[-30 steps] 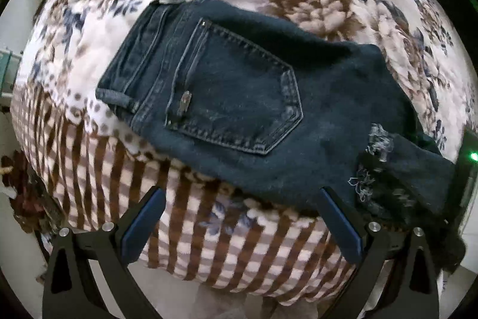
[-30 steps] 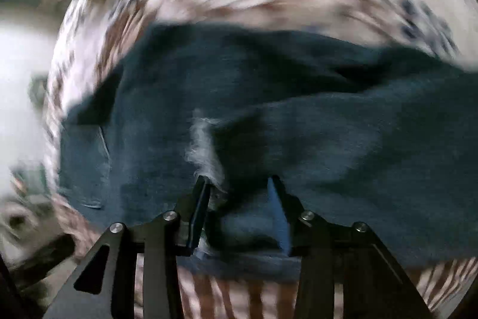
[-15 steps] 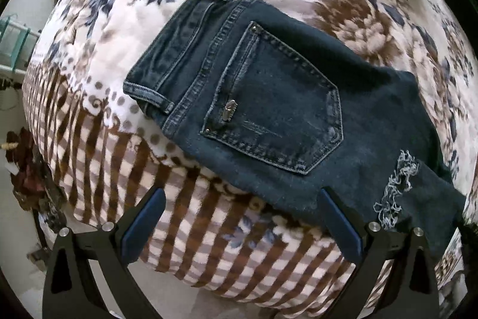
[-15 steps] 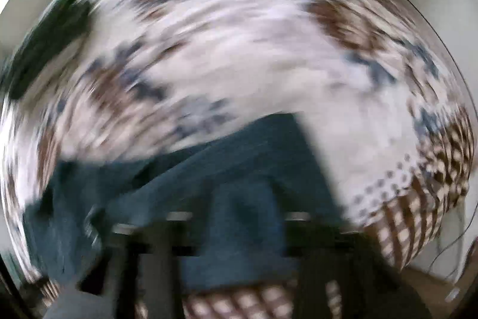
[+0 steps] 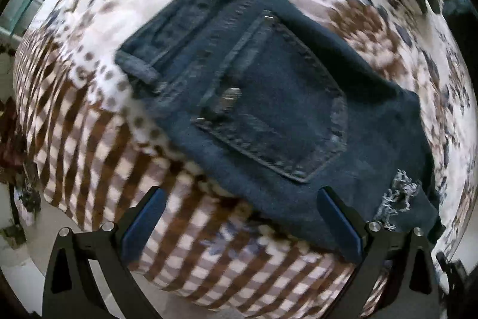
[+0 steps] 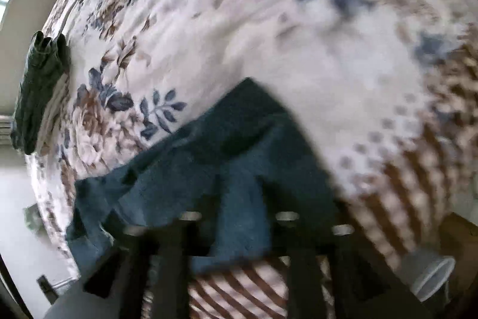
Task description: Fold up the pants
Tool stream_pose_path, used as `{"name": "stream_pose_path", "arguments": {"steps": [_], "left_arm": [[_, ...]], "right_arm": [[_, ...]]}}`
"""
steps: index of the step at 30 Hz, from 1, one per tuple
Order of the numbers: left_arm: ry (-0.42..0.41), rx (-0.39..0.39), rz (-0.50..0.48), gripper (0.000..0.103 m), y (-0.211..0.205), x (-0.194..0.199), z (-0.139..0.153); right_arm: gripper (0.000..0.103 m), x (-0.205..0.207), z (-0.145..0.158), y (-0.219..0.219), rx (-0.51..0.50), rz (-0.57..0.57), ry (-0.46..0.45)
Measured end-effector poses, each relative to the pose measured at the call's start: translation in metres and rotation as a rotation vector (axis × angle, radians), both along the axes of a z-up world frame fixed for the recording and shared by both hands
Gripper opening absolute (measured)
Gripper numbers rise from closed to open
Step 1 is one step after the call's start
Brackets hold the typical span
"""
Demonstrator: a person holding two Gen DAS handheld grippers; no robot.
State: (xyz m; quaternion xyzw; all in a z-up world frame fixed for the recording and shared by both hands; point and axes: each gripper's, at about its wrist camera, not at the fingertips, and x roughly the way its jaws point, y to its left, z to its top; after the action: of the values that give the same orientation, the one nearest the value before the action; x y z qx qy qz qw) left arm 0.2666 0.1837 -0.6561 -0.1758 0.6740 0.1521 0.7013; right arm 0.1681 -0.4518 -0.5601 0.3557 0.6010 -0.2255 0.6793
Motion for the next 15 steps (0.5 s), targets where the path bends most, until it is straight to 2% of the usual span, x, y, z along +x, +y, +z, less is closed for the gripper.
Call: {"name": "stream_pose_path", "arguments": {"steps": [1, 3, 7, 8, 11, 13, 15], "left_arm": [[-0.004, -0.016, 0.017, 0.103, 0.008, -0.004, -0.003], [-0.019, -0.059, 0.068, 0.103, 0.03, -0.013, -0.011], [-0.021, -0.134, 0.194, 0.103, 0.069, -0.032, -0.029], [-0.02, -0.153, 0.224, 0.103, 0.077, -0.037, -0.033], [-0.054, -0.238, 0.307, 0.103, 0.107, -0.048, -0.04], [-0.103, -0.318, 0.366, 0.103, 0.129, -0.054, -0.046], [-0.181, -0.35, 0.458, 0.101, 0.159, -0.06, -0.051]], "right_arm": [[0.052, -0.007, 0.006, 0.003, -0.039, 0.005, 0.014], [0.052, -0.016, 0.004, 0.006, -0.063, 0.035, 0.025], [0.052, -0.021, -0.044, 0.015, -0.039, 0.12, 0.175], [0.053, -0.015, -0.047, 0.017, -0.054, 0.13, 0.21], [0.055, 0.001, -0.026, 0.027, -0.113, 0.143, 0.229], [0.056, 0.009, -0.002, 0.038, -0.134, 0.146, 0.173], [0.057, 0.018, 0.013, 0.055, -0.131, 0.177, 0.125]]}}
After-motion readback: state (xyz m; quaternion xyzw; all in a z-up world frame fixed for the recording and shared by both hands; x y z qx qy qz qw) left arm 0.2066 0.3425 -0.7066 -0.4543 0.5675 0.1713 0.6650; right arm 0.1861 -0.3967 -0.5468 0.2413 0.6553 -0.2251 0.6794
